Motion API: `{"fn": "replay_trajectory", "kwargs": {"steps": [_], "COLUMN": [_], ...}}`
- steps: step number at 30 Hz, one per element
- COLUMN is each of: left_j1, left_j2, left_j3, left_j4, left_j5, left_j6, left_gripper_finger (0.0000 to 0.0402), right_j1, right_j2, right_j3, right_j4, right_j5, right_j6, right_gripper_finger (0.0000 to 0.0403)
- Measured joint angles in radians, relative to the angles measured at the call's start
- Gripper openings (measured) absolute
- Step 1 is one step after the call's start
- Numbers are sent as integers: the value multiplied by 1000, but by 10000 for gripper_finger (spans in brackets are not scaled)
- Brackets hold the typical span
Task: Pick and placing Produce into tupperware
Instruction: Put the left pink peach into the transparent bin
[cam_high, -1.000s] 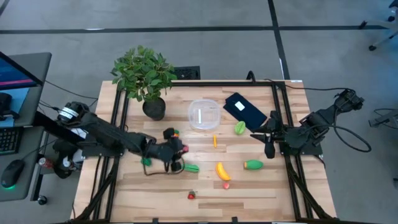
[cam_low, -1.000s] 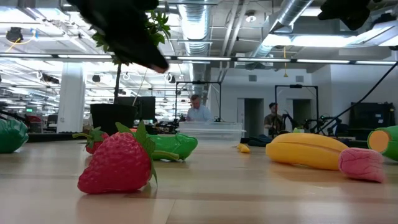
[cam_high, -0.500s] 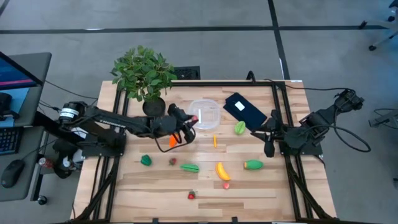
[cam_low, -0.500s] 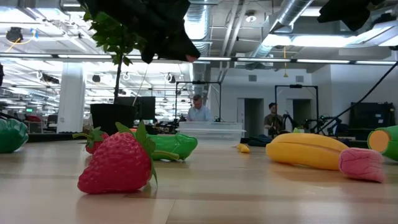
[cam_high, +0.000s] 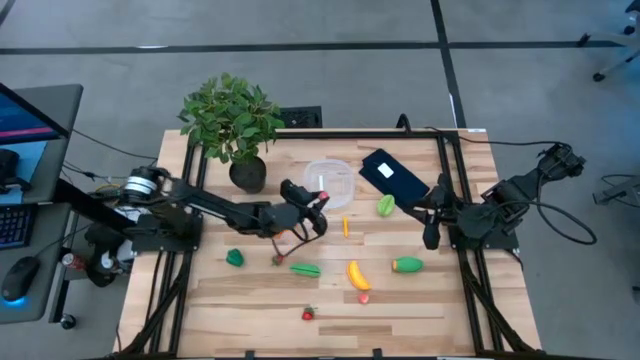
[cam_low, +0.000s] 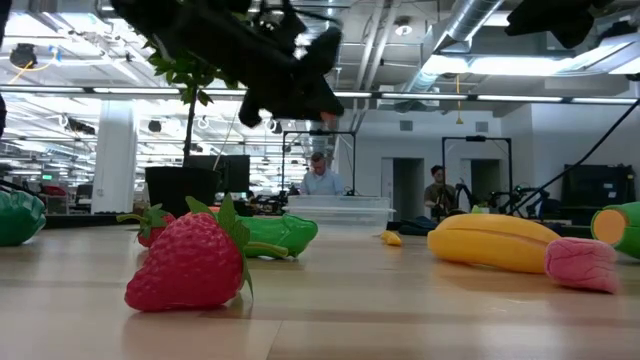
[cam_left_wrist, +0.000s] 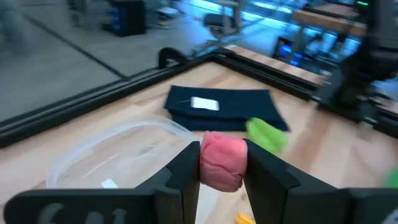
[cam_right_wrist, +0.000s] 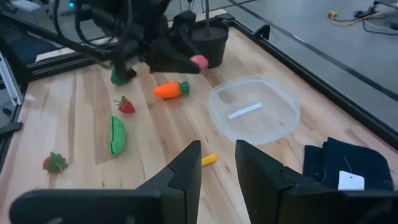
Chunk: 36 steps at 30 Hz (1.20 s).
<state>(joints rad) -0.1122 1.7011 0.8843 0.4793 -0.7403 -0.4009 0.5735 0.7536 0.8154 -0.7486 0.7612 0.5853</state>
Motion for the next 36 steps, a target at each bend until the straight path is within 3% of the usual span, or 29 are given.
{"fn": "replay_trajectory", "kwargs": {"steps": [5, 12, 15, 23, 36], "left_j1": [12, 72, 104, 204, 224], "left_j2": [115, 228, 247, 246, 246], "left_j3": [113, 340, 396, 417, 417], "left_j4": [-60, -413, -489, -572, -630], "left_j5": [-28, 20, 56, 215, 239], "left_j6": [-64, -156, -161, -188, -131], "left_gripper_finger": [96, 96, 96, 96, 96], "right_j1": [0, 0, 0, 0, 0], "right_j2": [0, 0, 1, 11, 42], "right_j3": [0, 0, 0, 0, 0], "right_j4": [-1, 0, 0, 0, -3], "right_j5": [0, 0, 0, 0, 3], "right_j6": [16, 21, 25, 21, 17], "right_gripper_finger": [93, 93, 93, 93, 93]}}
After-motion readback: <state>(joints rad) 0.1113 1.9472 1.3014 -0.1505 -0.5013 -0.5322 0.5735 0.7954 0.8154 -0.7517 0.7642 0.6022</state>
